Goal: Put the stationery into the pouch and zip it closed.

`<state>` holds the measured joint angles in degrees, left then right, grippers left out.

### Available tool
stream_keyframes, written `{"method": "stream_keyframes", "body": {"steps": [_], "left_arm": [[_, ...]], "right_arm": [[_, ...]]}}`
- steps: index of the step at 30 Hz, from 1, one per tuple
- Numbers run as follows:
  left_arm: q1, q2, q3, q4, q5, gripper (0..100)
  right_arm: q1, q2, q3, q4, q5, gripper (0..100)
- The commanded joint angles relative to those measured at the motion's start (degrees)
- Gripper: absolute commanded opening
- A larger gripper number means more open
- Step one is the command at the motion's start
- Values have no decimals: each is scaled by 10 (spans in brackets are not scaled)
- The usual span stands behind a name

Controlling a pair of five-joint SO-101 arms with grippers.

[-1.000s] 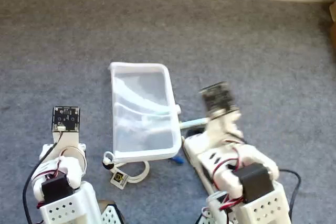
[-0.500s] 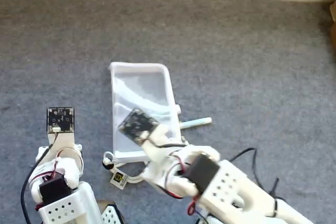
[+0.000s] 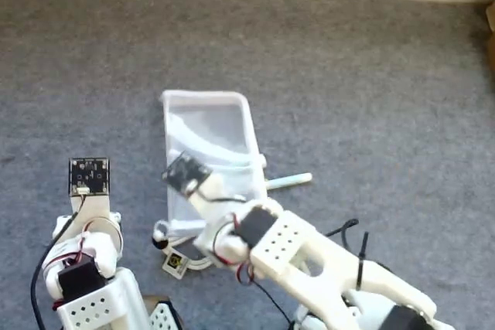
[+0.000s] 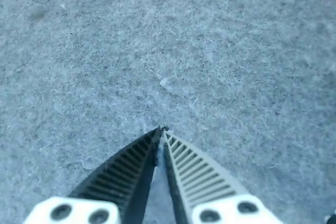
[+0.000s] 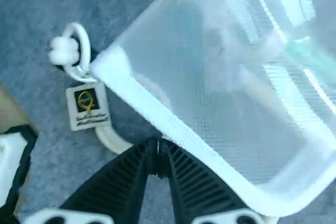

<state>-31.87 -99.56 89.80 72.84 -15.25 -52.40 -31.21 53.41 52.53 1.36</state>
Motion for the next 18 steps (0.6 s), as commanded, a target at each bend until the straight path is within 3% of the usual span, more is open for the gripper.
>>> {"method": "stream_keyframes", "body": {"steps": [1, 5, 12, 15, 18], "left_arm": [[-9, -2, -25, -2, 5, 8], [-9, -2, -25, -2, 5, 8], [-9, -2, -25, -2, 5, 8], [-9, -2, -25, -2, 5, 8], [-9, -2, -25, -2, 5, 8]], "right_arm": [[57, 16, -8, -41, 14, 4], [102, 48, -8, -102, 56, 4], [169, 75, -9, -215, 60, 4], [181, 74, -28, -211, 59, 4], [182, 74, -75, -118, 55, 4]]}}
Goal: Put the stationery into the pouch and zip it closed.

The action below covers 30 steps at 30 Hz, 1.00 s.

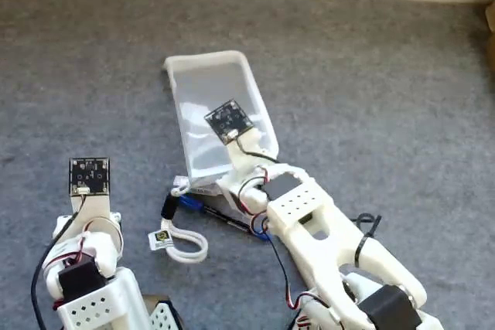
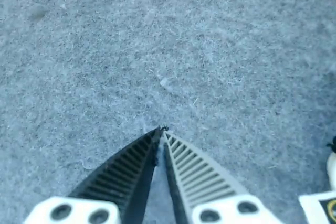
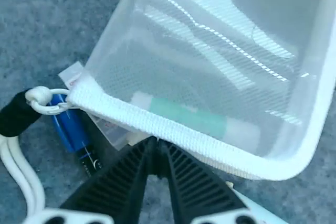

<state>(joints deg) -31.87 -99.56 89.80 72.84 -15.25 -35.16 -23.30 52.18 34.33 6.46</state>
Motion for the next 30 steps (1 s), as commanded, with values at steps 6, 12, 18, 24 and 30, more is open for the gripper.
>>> {"method": "stream_keyframes", "body": {"steps": [6, 12, 18, 24, 30], "left_arm": [[-10, -2, -26, -2, 5, 10], [-46, -2, -32, -9, 6, 11], [-87, -2, -39, -26, 26, 11], [-106, -2, -43, -26, 37, 11], [-109, -2, -42, -26, 37, 11]], "right_arm": [[-37, -5, -195, 262, -89, 4], [-129, 1, -251, 319, -226, 87], [-192, 3, -241, 260, -305, 107], [-239, 17, -240, 211, -363, 107], [-267, 159, -302, 229, -439, 108]]}}
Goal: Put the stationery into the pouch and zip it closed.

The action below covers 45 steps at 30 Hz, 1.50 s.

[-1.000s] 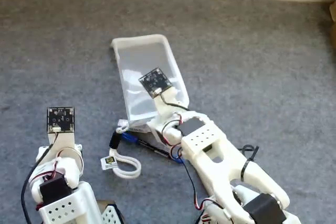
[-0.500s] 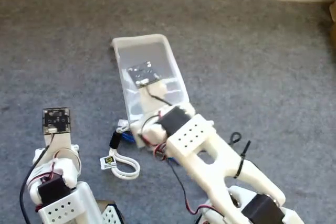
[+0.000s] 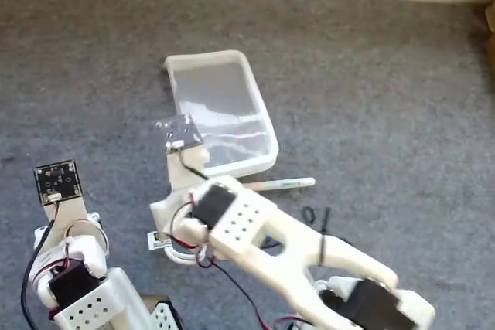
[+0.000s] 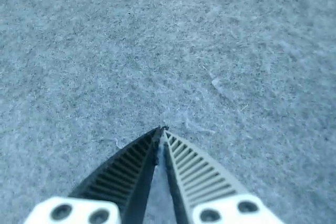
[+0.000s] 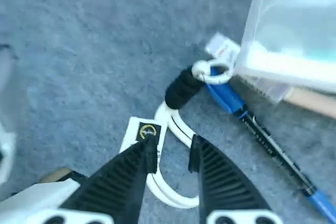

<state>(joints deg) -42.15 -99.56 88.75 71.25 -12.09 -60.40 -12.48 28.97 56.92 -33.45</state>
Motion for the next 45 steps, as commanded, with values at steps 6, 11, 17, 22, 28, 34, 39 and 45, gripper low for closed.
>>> {"method": "stream_keyframes", "body": {"steps": [6, 11, 17, 22, 28, 34, 39, 45], "left_arm": [[-7, -2, -30, -11, 6, 11], [-7, -2, -29, -11, 6, 11], [-5, -2, -28, -11, 6, 11], [-5, -2, -28, -11, 6, 11], [-4, -2, -28, -11, 6, 11], [-3, -2, -28, -11, 6, 11], [-3, -2, -28, -11, 6, 11], [-3, -2, -28, -11, 6, 11]], "right_arm": [[-13, 192, -223, 70, -119, 110], [5, 256, -297, 74, -120, 110], [32, 305, -313, 73, -120, 110], [45, 329, -311, 75, -119, 110], [58, 326, -316, 132, -116, 110], [57, 327, -339, 147, -116, 153], [56, 332, -340, 163, -116, 191], [58, 364, -339, 134, -116, 191]]}}
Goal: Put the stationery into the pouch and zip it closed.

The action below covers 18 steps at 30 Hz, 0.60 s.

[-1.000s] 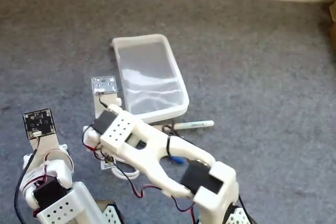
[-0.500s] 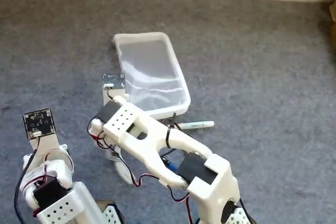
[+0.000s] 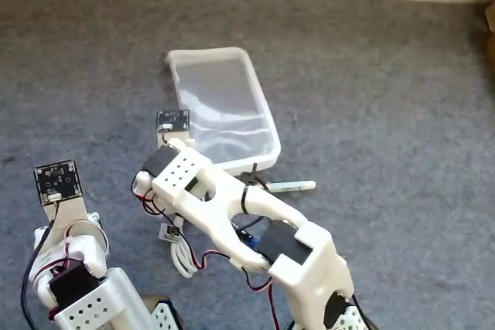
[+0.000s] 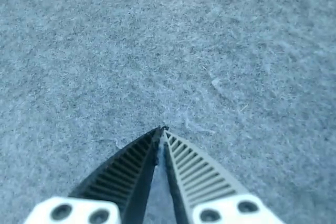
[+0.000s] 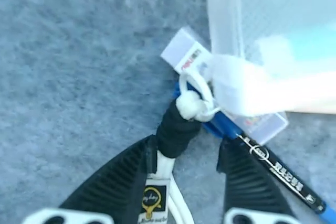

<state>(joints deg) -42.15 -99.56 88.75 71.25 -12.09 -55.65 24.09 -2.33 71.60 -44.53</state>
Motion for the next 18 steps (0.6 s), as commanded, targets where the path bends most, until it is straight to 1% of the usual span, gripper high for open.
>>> {"method": "stream_keyframes", "body": {"steps": [1, 7, 12, 15, 18], "left_arm": [[-3, -2, -27, -11, 6, 11], [-3, -2, -27, -11, 6, 11], [-3, -2, -22, -11, 6, 11], [2, -2, -15, -18, 5, 11], [11, -2, -15, -19, 5, 11]], "right_arm": [[8, 3, -27, -13, -5, 191], [10, 7, -27, -30, -4, 183], [11, 7, -24, -49, -3, 105], [11, 7, -23, -49, 39, 81], [12, 4, -23, -45, 77, 12]]}}
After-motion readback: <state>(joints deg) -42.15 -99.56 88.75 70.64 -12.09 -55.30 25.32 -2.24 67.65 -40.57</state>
